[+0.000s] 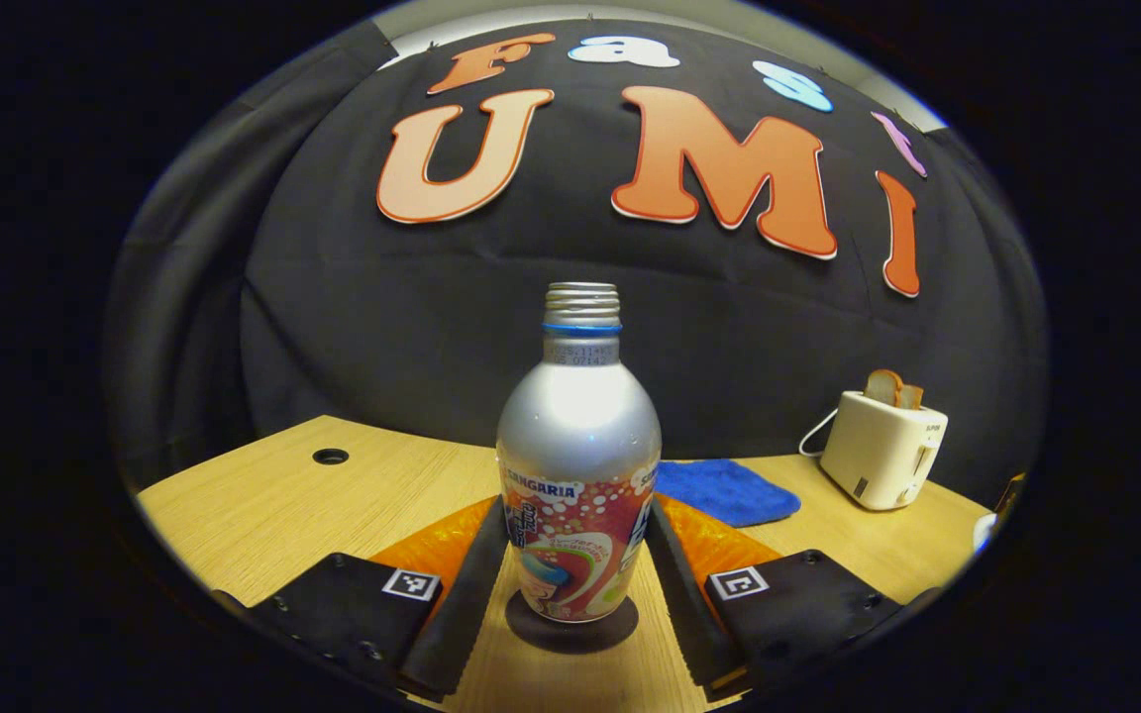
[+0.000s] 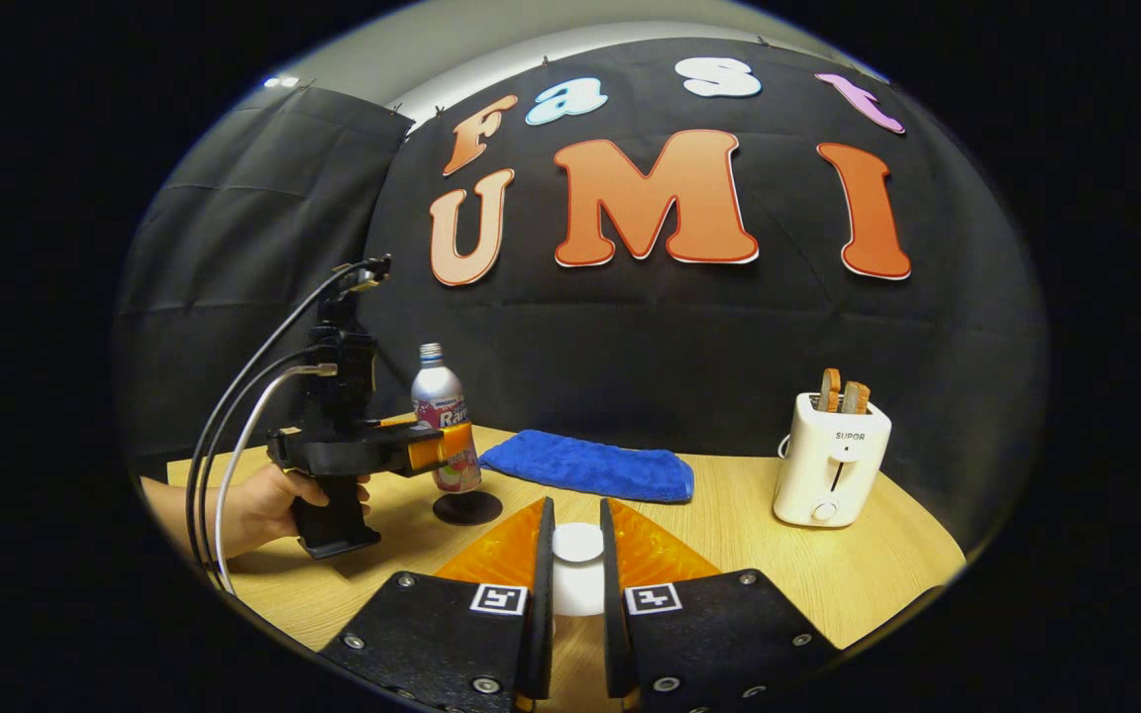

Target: Open the teacup lid with one hand, grasp the water bottle and pour water into the teacup with the other hand; after pouring, place the water bottle on the coaster and then close the teacup lid.

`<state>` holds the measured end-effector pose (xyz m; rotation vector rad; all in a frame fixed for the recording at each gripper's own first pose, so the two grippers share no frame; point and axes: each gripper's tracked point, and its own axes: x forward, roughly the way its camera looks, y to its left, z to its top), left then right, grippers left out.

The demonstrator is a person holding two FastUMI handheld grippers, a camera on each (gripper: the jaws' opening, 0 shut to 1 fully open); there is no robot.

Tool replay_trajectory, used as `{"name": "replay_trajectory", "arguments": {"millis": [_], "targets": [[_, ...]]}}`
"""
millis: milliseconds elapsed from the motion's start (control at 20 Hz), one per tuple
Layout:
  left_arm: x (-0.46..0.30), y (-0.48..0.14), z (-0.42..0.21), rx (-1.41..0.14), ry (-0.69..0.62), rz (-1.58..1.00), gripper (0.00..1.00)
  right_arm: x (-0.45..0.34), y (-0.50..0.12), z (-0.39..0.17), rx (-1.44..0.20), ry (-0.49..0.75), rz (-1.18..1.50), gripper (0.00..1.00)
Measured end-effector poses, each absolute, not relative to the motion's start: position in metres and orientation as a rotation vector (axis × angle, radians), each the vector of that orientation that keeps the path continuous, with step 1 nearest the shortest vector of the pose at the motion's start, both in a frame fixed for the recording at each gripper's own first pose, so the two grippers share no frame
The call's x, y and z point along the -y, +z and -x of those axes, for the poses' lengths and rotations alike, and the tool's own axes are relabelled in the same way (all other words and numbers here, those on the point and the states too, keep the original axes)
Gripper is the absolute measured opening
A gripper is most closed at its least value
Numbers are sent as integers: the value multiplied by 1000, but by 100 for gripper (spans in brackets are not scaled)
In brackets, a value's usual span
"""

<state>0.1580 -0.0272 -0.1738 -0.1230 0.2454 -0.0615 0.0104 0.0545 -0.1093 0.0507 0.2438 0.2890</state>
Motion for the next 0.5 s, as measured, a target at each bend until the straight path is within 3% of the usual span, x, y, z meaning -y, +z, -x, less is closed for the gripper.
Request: {"name": "replay_trajectory", "arguments": {"millis": [150,300,500], "targets": [[34,-185,-162,-274,-77,126,87,-59,-111,-10,-250,303,-54,22],[39,-202,-160,-321,-92,140,81,-65,-115,-9,-262,314,-56,22],[38,-206,-158,-334,-93,147,87,-73,-121,-7,-280,334,-51,22]]}}
